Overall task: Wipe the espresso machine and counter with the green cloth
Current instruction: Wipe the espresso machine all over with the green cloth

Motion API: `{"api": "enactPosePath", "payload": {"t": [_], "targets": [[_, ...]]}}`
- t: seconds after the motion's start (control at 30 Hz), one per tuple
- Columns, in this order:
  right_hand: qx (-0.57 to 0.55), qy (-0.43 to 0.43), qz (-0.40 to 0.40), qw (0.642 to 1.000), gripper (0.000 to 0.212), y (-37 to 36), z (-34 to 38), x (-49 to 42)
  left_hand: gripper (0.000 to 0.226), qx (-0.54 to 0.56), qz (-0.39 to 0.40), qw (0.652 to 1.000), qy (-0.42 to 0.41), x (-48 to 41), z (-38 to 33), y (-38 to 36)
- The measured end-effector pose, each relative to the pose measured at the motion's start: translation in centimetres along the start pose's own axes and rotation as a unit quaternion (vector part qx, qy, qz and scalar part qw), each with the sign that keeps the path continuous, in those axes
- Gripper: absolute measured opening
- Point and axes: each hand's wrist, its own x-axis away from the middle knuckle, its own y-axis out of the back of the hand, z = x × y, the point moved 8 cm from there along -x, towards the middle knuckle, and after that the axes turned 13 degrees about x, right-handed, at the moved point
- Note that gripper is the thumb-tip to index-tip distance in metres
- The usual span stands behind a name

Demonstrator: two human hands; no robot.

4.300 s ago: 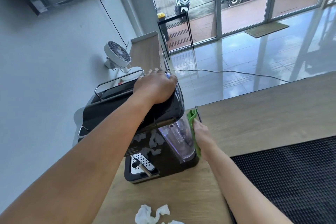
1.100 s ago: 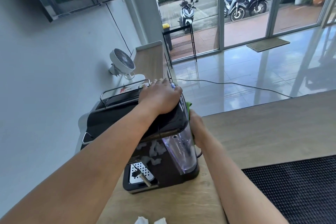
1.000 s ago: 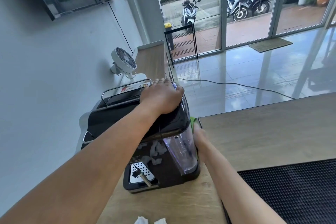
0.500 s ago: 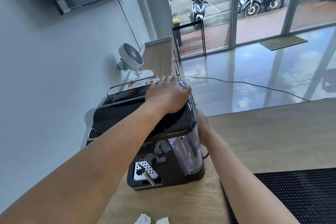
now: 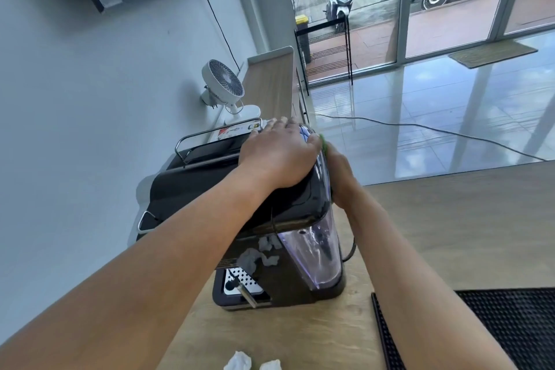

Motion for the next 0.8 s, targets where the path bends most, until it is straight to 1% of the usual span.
{"api": "enactPosePath", "payload": {"t": [0.13, 0.2, 0.23, 0.33, 0.43, 0.47, 0.53, 0.63, 0.73, 0.8], "targets": [[0.098, -0.078, 0.066, 0.99, 0.037, 0.4, -6.3, -1.1, 0.066, -0.001, -0.006, 1.0, -0.003, -0.2, -0.1, 0.0], [0.127, -0.105, 0.079, 0.983, 0.038, 0.8, -8.6, -0.5, 0.067, -0.003, -0.005, 1.0, -0.004, -0.1, -0.1, -0.1], [0.125, -0.116, 0.072, 0.983, 0.038, 1.0, -9.1, -0.1, 0.067, -0.003, -0.006, 1.0, -0.004, -0.2, -0.1, -0.1], [0.093, -0.164, 0.01, 0.982, 0.038, 1.5, -10.7, 0.1, 0.067, -0.002, -0.003, 1.0, 0.0, -0.2, 0.1, -0.2], [0.081, -0.223, -0.05, 0.97, 0.048, 2.1, -13.8, 2.4, 0.067, -0.001, 0.0, 1.0, 0.0, -0.3, 0.2, -0.3], [0.076, -0.237, -0.061, 0.967, 0.05, 2.2, -14.9, 3.6, 0.067, 0.001, 0.001, 1.0, 0.002, -0.3, 0.3, -0.4], [0.077, -0.253, -0.064, 0.962, 0.047, 2.1, -16.2, 5.8, 0.067, 0.001, 0.007, 1.0, 0.004, -0.2, 0.3, -0.7], [0.089, -0.235, -0.082, 0.964, 0.048, 2.3, -14.6, 5.5, 0.067, 0.002, 0.007, 1.0, 0.004, -0.3, 0.2, -0.7], [0.045, -0.194, -0.064, 0.978, 0.05, 2.1, -11.6, 2.9, 0.067, 0.004, 0.007, 1.0, -0.001, -0.4, 0.0, -0.1], [0.059, -0.188, -0.064, 0.978, 0.052, 2.0, -10.6, 2.2, 0.067, 0.005, 0.007, 1.0, -0.003, -0.3, -0.1, 0.1]]}}
